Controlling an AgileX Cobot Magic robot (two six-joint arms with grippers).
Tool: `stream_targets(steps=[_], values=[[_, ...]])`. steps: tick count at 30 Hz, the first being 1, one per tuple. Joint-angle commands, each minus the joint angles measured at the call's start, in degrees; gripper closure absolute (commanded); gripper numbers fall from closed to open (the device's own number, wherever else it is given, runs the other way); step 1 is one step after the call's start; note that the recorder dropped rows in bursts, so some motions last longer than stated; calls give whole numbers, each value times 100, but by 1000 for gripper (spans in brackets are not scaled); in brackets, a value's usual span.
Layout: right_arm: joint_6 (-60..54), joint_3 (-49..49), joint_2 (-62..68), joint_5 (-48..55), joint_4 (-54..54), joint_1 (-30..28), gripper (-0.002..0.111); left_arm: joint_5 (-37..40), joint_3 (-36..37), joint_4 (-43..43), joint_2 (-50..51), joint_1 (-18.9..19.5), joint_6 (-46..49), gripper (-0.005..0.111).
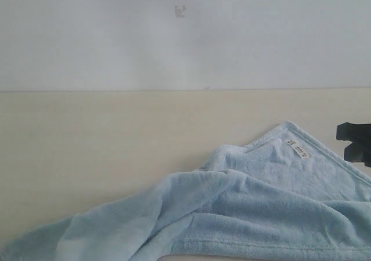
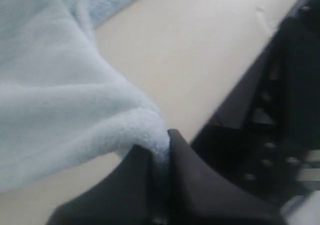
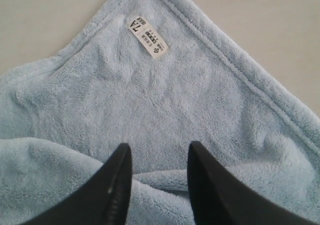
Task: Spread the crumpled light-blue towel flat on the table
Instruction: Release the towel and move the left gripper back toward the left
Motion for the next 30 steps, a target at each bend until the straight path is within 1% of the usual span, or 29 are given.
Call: stream_targets(steps=[1,3,6,8,11,15,18,20,22,25,27,28,29,30], values=[[-17,5,-2,5,0,10,72,488,4,-1880,858,-40,927,103],[-17,5,-2,5,0,10,72,538,4,-1940,1249,-40,973,103],[-17,5,-2,5,0,10,72,426,4,-1798,1838,-40,961,103],[-4,5,-2,3,0,10,72,426,4,-1794,2187,-40,961,100],[-3,5,-2,-17,74,10,72,475,4,-1794,2605,-40,961,88],[-3,5,-2,-80,262,10,72,582,4,-1794,3027,-40,961,61],[-3,5,-2,-124,325,10,72,499,4,-1794,3203,-40,1106,43],[-3,5,-2,-124,325,10,72,428,-4,-1794,3203,-40,1313,38],[-3,5,-2,-133,327,10,72,428,-94,-1695,3203,-40,1358,38],[-3,5,-2,-133,327,10,72,418,-492,-1017,3182,-40,1032,40],[-3,5,-2,-118,327,10,72,290,-851,-49,3140,-40,438,41],[-3,5,-2,-118,327,10,72,223,-990,482,3117,-40,56,41],[-3,5,-2,-104,327,10,72,176,-1175,1473,3117,-40,-402,42],[-3,5,-2,-104,327,10,72,164,-1258,2237,3117,-40,-987,41]])
